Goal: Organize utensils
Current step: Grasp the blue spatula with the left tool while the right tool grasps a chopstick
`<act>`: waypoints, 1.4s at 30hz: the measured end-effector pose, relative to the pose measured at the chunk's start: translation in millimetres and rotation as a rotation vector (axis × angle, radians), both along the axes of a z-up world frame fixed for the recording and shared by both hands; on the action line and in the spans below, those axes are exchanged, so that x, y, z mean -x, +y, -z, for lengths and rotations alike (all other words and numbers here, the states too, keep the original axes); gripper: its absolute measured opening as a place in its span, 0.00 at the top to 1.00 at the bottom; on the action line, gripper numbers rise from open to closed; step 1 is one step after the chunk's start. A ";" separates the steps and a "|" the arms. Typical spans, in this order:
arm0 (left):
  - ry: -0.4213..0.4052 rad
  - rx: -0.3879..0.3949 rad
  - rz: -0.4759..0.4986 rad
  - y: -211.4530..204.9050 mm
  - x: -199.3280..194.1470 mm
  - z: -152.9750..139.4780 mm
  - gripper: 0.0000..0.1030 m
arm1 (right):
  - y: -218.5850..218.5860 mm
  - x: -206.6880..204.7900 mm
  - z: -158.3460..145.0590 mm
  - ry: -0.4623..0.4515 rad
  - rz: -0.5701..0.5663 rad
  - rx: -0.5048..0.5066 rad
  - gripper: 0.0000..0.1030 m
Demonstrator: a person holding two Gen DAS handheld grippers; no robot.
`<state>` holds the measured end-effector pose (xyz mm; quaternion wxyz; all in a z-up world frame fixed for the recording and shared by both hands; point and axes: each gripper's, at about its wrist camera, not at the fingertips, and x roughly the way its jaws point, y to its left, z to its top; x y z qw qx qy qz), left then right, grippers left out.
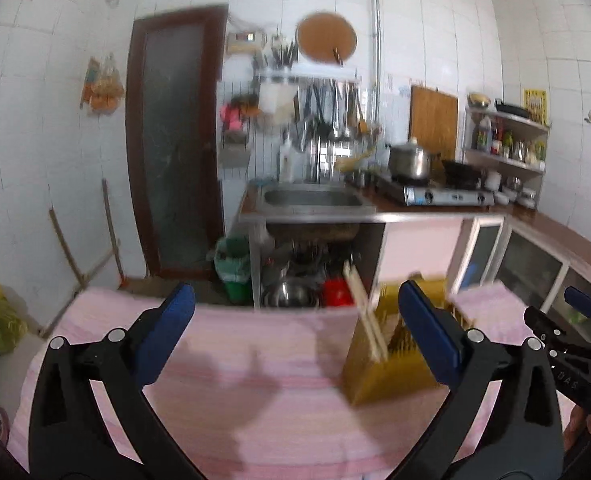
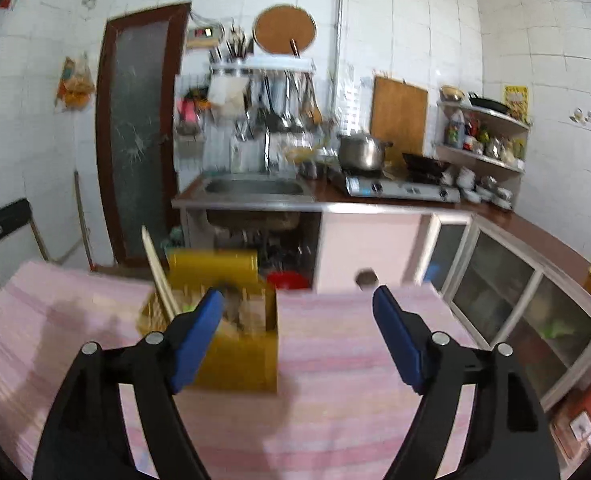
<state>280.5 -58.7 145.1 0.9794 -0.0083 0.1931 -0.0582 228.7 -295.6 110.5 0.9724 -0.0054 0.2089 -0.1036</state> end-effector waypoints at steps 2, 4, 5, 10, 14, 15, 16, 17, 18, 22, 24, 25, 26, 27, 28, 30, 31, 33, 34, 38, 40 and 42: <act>0.047 -0.002 0.009 7.3 8.5 17.9 0.05 | 4.2 12.2 20.4 0.047 0.015 -0.025 0.26; 0.082 -0.021 0.012 9.7 14.0 36.7 0.05 | 7.6 22.4 44.5 0.103 0.024 -0.061 0.26; 0.101 -0.035 0.010 10.2 17.5 49.2 0.05 | 10.2 27.1 58.4 0.134 0.027 -0.075 0.26; 0.193 -0.088 0.005 7.8 25.5 106.5 0.05 | 21.5 37.8 113.8 0.254 0.047 -0.103 0.26; 0.281 -0.106 0.017 4.2 25.0 149.7 0.05 | 29.6 41.8 146.7 0.328 0.065 -0.126 0.26; 0.299 -0.111 0.019 4.0 24.9 158.4 0.05 | 31.8 41.2 150.8 0.338 0.068 -0.126 0.26; 0.313 -0.116 0.019 3.9 24.7 166.5 0.05 | 34.3 40.7 157.6 0.357 0.067 -0.129 0.27; 0.321 -0.122 0.018 3.4 24.4 172.2 0.05 | 35.8 39.0 160.0 0.368 0.066 -0.131 0.28; 0.330 -0.134 0.017 3.2 24.5 178.6 0.05 | 36.6 38.7 163.2 0.378 0.065 -0.137 0.33; 0.344 -0.147 0.019 2.9 23.7 188.2 0.05 | 50.3 31.1 167.3 0.415 0.039 -0.157 0.60; 0.354 -0.140 0.020 3.8 23.0 190.9 0.05 | 55.6 27.5 170.9 0.436 0.029 -0.171 0.67; 0.363 -0.135 0.022 3.8 21.6 191.6 0.05 | 58.1 26.6 171.9 0.438 0.035 -0.168 0.70; 0.369 -0.133 0.023 3.3 20.9 191.5 0.05 | 60.6 26.2 172.1 0.440 0.038 -0.165 0.73; 0.376 -0.131 0.026 2.6 20.4 192.1 0.05 | 62.7 24.4 172.5 0.443 0.034 -0.169 0.79; 0.385 -0.130 0.028 1.7 19.8 193.3 0.05 | 64.1 23.6 173.3 0.446 0.033 -0.169 0.86; 0.399 -0.124 0.036 -2.2 18.2 193.4 0.05 | 69.2 21.5 173.6 0.449 0.025 -0.152 0.90; 0.407 -0.118 0.040 -4.0 18.0 194.4 0.05 | 70.6 19.8 173.7 0.448 0.021 -0.143 0.92; 0.419 -0.111 0.047 -9.7 18.7 194.4 0.05 | 66.5 19.5 172.6 0.446 0.003 -0.160 0.93; 0.421 -0.111 0.057 -13.0 20.1 194.2 0.05 | 62.9 20.0 171.9 0.446 0.000 -0.166 0.93; 0.423 -0.134 0.101 -30.8 27.9 194.9 0.05 | 41.8 23.5 171.7 0.442 0.005 -0.184 0.93; 0.427 -0.149 0.124 -41.2 31.4 196.6 0.05 | 30.0 26.8 172.1 0.440 0.010 -0.186 0.93; 0.439 -0.158 0.134 -49.4 32.9 199.9 0.05 | 21.2 28.5 172.3 0.439 0.017 -0.190 0.93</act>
